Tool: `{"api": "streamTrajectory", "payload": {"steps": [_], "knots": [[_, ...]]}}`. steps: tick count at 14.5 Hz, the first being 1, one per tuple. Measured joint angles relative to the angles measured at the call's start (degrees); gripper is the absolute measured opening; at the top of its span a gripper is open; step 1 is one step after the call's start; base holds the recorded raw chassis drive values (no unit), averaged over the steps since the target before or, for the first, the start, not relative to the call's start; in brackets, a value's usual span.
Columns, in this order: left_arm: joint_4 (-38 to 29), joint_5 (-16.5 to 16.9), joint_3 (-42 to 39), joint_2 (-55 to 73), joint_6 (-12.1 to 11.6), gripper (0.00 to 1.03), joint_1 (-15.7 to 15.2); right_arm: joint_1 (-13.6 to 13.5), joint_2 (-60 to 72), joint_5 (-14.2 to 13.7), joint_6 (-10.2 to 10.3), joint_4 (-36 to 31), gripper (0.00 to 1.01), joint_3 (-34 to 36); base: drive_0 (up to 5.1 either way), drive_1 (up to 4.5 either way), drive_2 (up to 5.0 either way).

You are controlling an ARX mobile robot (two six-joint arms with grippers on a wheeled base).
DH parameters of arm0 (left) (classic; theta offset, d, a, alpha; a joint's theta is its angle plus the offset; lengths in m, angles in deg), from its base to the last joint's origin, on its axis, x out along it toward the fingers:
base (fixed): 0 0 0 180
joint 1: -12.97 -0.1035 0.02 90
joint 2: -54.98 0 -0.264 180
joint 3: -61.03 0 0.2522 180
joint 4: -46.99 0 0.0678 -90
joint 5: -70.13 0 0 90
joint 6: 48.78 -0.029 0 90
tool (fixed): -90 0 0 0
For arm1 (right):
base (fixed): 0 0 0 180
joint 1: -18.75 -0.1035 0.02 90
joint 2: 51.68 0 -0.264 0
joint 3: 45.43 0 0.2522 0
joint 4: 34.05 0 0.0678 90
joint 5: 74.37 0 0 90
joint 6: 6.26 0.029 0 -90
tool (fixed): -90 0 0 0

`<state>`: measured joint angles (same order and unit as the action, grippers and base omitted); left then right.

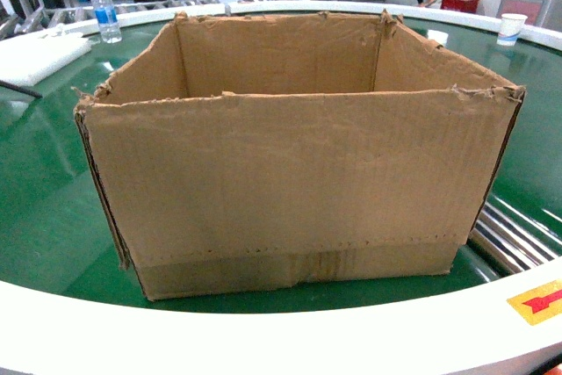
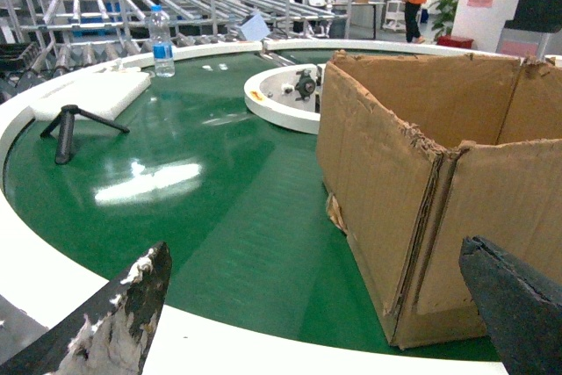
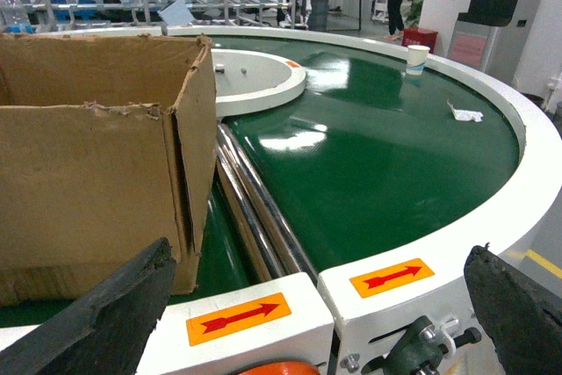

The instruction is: Sort boxes to right shelf from conveyor

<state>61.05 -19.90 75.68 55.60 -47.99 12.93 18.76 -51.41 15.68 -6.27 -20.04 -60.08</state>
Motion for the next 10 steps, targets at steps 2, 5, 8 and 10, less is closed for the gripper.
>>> {"api": "streamTrajectory", "payload": {"steps": [2,5,8,10], "knots": [[-0.1,0.0,0.0,0.0,0.0,0.98,0.0,0.0,0.0,0.0,0.0,0.2,0.98,0.0,0.0,1.82,-1.9],[0.0,0.0,0.0,0.0,0.0,0.98,0.0,0.0,0.0,0.0,0.0,0.0,0.98,0.0,0.0,0.0,0.0],[0.0,0.0,0.0,0.0,0.0,0.98,0.0,0.0,0.0,0.0,0.0,0.0,0.98,0.0,0.0,0.0,0.0],[0.0,0.0,0.0,0.0,0.0,0.98,0.0,0.0,0.0,0.0,0.0,0.0,0.98,0.0,0.0,0.0,0.0]]}}
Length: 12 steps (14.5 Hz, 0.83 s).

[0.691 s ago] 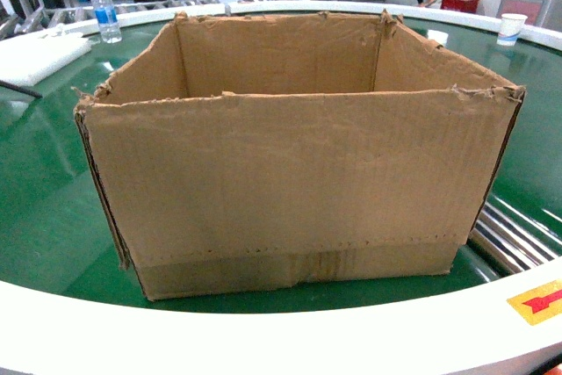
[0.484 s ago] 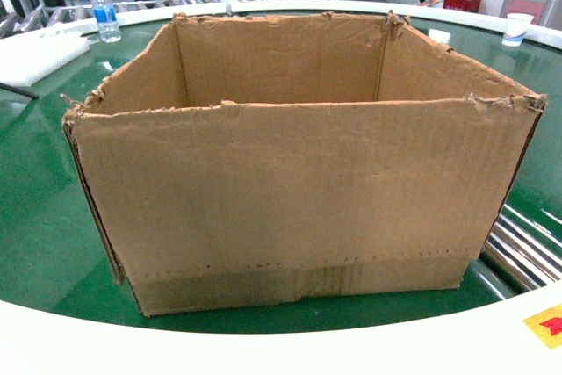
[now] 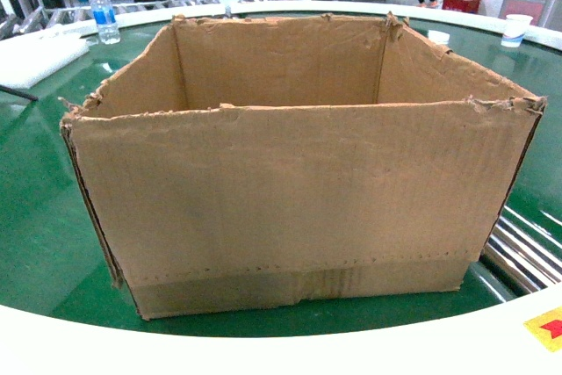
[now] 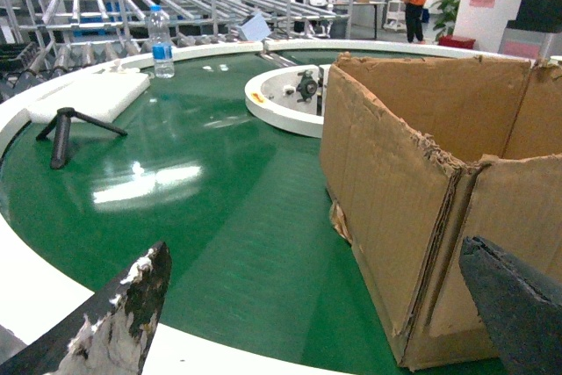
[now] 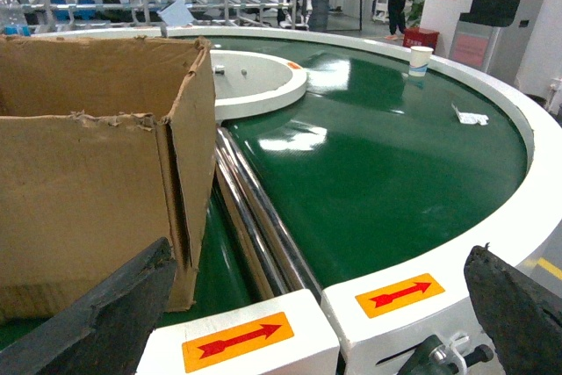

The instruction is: Sort boxes to right shelf from conveyor

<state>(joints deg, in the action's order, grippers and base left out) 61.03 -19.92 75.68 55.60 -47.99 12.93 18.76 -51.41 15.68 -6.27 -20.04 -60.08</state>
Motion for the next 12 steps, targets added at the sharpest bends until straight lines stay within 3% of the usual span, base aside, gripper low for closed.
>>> {"api": "streamTrajectory", "payload": {"steps": [12], "knots": [[0.0,0.0,0.0,0.0,0.0,0.98,0.0,0.0,0.0,0.0,0.0,0.0,0.98,0.0,0.0,0.0,0.0]]}}
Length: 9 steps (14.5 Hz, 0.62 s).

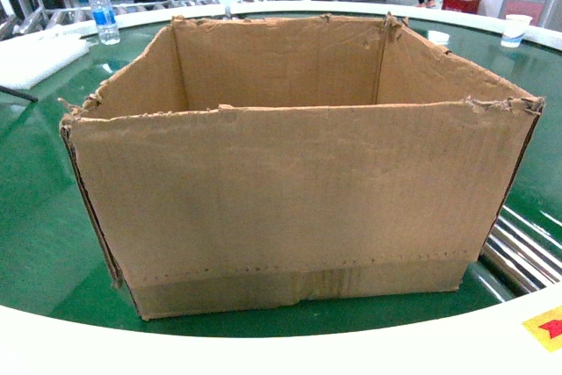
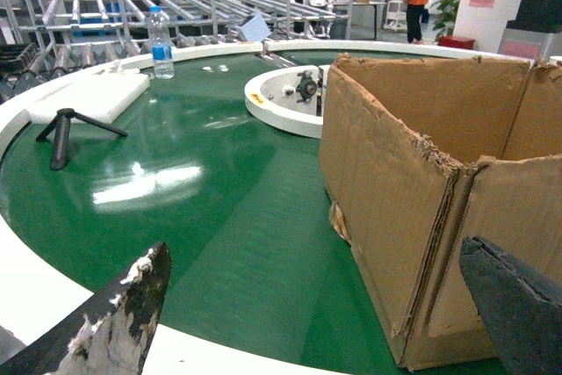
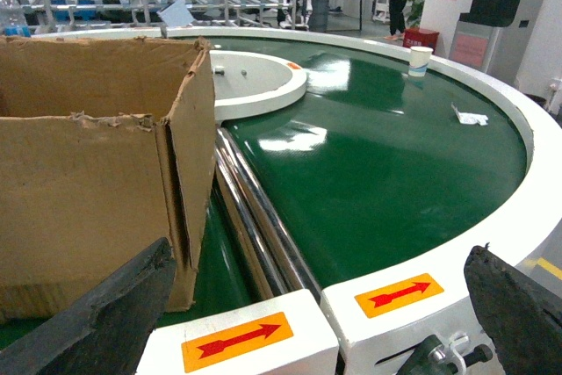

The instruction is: Sort boxes to right shelf from conveyor

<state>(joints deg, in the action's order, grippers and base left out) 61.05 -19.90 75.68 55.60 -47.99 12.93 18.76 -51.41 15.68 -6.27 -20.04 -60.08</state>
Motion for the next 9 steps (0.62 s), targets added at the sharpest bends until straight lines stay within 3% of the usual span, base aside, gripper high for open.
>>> {"api": "streamTrajectory", "payload": {"steps": [2,3,5,7,8,9], "knots": [[-0.2,0.0,0.0,0.1,0.0,0.98,0.0,0.0,0.2,0.2,0.0,-0.5,0.98,0.0,0.0,0.0,0.0],[-5.4,-0.9,0.1,3.3,0.0,0.98,0.6,-0.1,3.6,0.7,0.0,-4.2,0.98,-0.3,0.0,0.0,0.0],[-12.3,-1.2,2.6,16.6,0.3,0.98,0.7,-4.7,17.5,0.1,0.6,-10.5,0.98,-3.9,0.0,0.0,0.0],[-18.4,-1.7,8.0,26.9,1.5,0.98,0.3,-9.9,31.8,1.3,0.7,-15.0,0.98,-13.0,0.0,0.0,0.0],[-21.2,-2.9,11.1,32.7,1.9,0.98,1.1,-11.2,38.1,1.6,0.6,-13.7,0.98,-17.1,0.0,0.0,0.0],[-19.9,-3.7,15.8,40.3,2.6,0.98,2.8,-11.6,45.1,3.3,0.9,-11.1,0.98,-21.3,0.0,0.0,0.0]]}}
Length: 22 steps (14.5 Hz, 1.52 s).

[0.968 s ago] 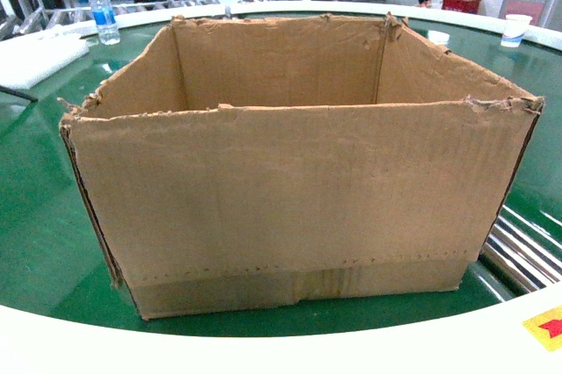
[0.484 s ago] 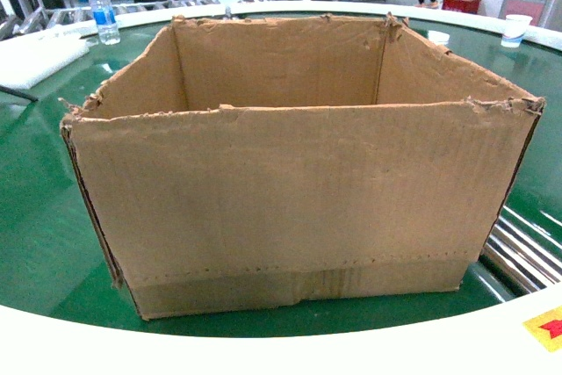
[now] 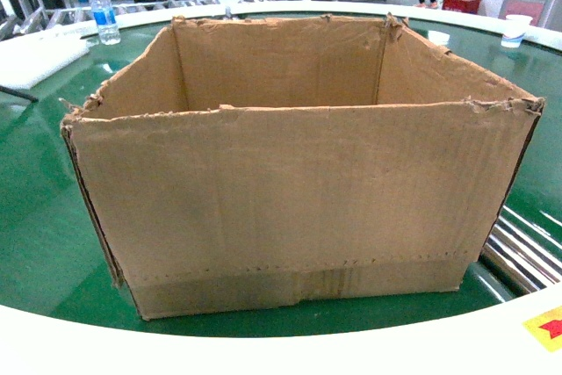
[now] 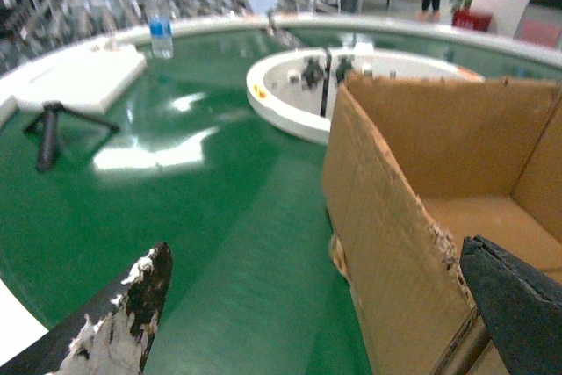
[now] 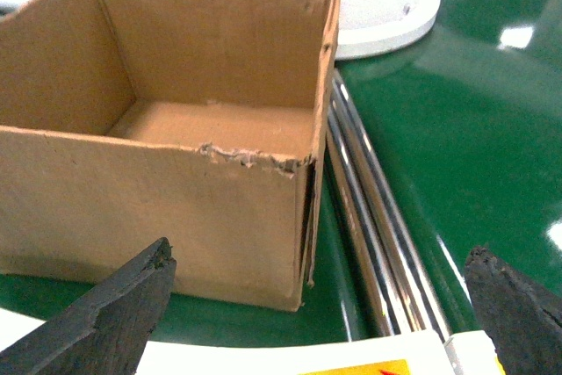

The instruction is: Sort boxes to right shelf from conveyor

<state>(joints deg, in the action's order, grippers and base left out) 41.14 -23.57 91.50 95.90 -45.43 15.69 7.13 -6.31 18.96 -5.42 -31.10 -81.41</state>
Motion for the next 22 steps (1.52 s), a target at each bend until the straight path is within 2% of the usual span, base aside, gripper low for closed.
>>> {"api": "streamTrajectory", "payload": {"steps": [1,5,6,8,10,12,17,19,22], "knots": [[1.7,-0.3,3.0,4.7,0.7,0.98,0.8,-0.1,4.5,0.6,0.6,1.3,0.98,-2.4,0.0,0.0,0.0],[2.0,-0.7,2.7,4.5,1.0,0.98,0.8,-0.1,4.8,0.8,1.1,1.4,0.98,-2.7,0.0,0.0,0.0],[1.3,-0.4,2.8,5.1,1.0,0.98,1.2,0.1,5.6,1.8,1.1,1.4,0.98,-3.0,0.0,0.0,0.0],[-2.0,-2.0,7.4,13.7,2.8,0.98,5.2,-0.1,13.9,6.6,2.1,3.3,0.98,-9.7,0.0,0.0,0.0],[-0.1,-3.1,13.8,21.7,5.4,0.98,8.4,-0.8,21.4,9.1,2.2,6.6,0.98,-18.8,0.0,0.0,0.0],[3.0,-6.0,19.3,25.2,7.0,0.98,11.3,-0.7,27.1,11.1,2.4,7.6,0.98,-26.4,0.0,0.0,0.0],[3.6,-6.3,19.6,25.2,8.6,0.98,11.3,-0.3,27.7,11.8,2.6,8.1,0.98,-27.0,0.0,0.0,0.0],[6.4,-6.5,22.1,30.0,10.4,0.98,11.2,-0.2,31.8,11.9,2.5,8.1,0.98,-29.2,0.0,0.0,0.0],[6.3,-9.0,22.9,35.0,11.5,0.98,11.7,-3.9,36.6,11.6,2.0,7.6,0.98,-33.8,0.0,0.0,0.0]]}}
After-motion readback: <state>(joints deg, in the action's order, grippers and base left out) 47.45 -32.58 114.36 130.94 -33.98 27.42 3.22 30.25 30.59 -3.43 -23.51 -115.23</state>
